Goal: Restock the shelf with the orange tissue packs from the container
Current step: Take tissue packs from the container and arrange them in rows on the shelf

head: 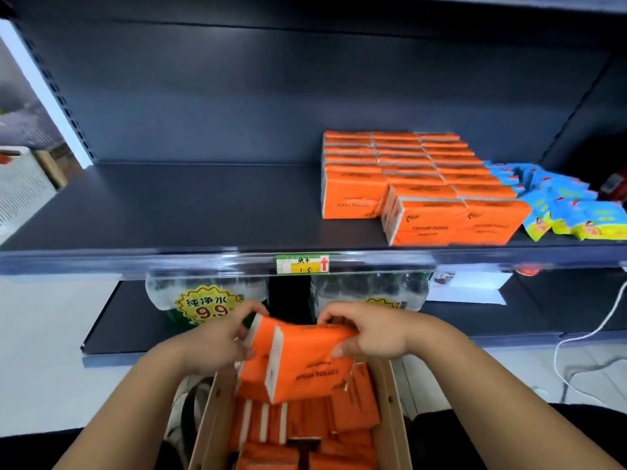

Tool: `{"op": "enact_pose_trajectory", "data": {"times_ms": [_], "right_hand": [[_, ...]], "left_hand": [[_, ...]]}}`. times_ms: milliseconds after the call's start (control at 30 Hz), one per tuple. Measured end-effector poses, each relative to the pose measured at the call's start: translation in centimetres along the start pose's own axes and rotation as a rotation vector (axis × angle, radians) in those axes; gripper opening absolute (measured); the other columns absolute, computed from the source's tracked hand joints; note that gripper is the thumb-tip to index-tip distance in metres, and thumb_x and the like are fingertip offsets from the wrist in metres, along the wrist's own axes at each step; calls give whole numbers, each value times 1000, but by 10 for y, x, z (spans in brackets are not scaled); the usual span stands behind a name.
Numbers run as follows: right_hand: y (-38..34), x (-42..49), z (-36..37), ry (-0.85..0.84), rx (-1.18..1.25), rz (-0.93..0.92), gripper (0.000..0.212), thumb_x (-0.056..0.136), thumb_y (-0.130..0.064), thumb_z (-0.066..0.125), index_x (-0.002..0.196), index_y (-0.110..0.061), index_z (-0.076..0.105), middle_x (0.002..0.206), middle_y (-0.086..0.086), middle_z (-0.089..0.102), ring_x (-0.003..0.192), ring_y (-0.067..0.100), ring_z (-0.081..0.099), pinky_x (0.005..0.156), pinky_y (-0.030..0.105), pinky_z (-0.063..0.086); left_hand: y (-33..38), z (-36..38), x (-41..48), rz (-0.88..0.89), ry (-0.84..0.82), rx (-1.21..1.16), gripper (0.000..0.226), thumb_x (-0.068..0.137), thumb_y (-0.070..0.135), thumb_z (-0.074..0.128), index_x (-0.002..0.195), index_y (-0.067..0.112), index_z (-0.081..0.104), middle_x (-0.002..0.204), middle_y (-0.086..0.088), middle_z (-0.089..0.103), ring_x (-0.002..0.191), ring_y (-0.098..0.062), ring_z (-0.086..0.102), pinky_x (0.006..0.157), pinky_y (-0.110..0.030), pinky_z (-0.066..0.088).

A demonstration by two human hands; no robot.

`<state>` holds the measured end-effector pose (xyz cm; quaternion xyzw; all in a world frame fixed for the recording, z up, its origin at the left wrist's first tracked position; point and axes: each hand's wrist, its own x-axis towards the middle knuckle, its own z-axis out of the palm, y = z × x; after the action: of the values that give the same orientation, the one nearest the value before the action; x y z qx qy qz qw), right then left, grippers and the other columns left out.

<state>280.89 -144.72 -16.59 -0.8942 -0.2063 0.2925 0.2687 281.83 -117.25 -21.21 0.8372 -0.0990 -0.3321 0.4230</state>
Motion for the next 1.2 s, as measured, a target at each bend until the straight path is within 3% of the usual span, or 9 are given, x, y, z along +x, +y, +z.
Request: {"op": "enact_pose_trajectory", "data": {"times_ms": [67,167,233,400,567,667,867,1100,1200], "right_hand": [[-4,-5,-11,51,6,-28,39,86,-26,72,120,-33,53,109,-10,54,98,11,55,90,29,46],[-8,-10,-26,85,36,-49,37,86,-26,73,116,-35,53,107,-10,55,98,11,57,88,27,48],[-9,-14,-37,103,63,-57,37,86,-25,73,115,-36,53,109,-10,57,98,10,58,88,26,48],[-12,-24,-66,189,44,-75,39,86,-28,73,119,-33,53,118,-6,58,104,11,59,94,29,49],[-20,-31,-97,307,58,-84,36,87,-22,72,116,-33,53,108,-14,52,99,9,56,94,26,47],[-22,-30,-112,394,13,-88,39,88,-18,71,122,-24,53,100,-19,47,98,6,52,96,23,41],[-8,-15,-134,546,-139,-72,36,88,-18,70,115,-25,48,109,-5,54,97,15,52,83,25,40],[9,-5,-147,649,-264,0,41,88,-26,69,122,-27,46,117,-1,58,105,22,55,93,35,43],[14,-5,-149,657,-332,55,41,90,-31,65,125,-31,44,125,-6,56,116,23,52,102,41,36]], "left_hand": [[15,-8,-4,39,10,-53,53,91,3,61,114,46,41,105,-13,63,78,-20,68,63,-31,55],[31,-17,-5,91,37,-145,52,89,1,63,110,45,46,111,-16,61,94,-34,70,78,-52,58],[43,-24,-4,128,43,-149,52,89,1,63,110,45,45,112,-16,59,98,-34,69,82,-56,57],[81,-39,-2,210,74,-132,50,90,-2,61,116,33,38,112,-17,59,91,-28,70,80,-50,58],[117,-54,9,260,147,-104,48,91,-5,58,117,28,36,108,-18,61,91,-27,70,78,-42,60],[129,-61,25,298,176,-125,50,90,-8,58,116,29,36,107,-20,61,92,-27,67,81,-46,59],[146,-59,70,340,298,-232,50,91,-8,55,111,33,36,103,-14,58,93,-27,65,83,-46,59],[144,-51,111,308,364,-191,56,90,-11,53,120,30,29,109,-16,54,89,-29,62,85,-49,57],[142,-48,123,318,377,-153,58,90,-12,53,120,29,27,109,-16,50,87,-32,59,83,-50,55]]}}
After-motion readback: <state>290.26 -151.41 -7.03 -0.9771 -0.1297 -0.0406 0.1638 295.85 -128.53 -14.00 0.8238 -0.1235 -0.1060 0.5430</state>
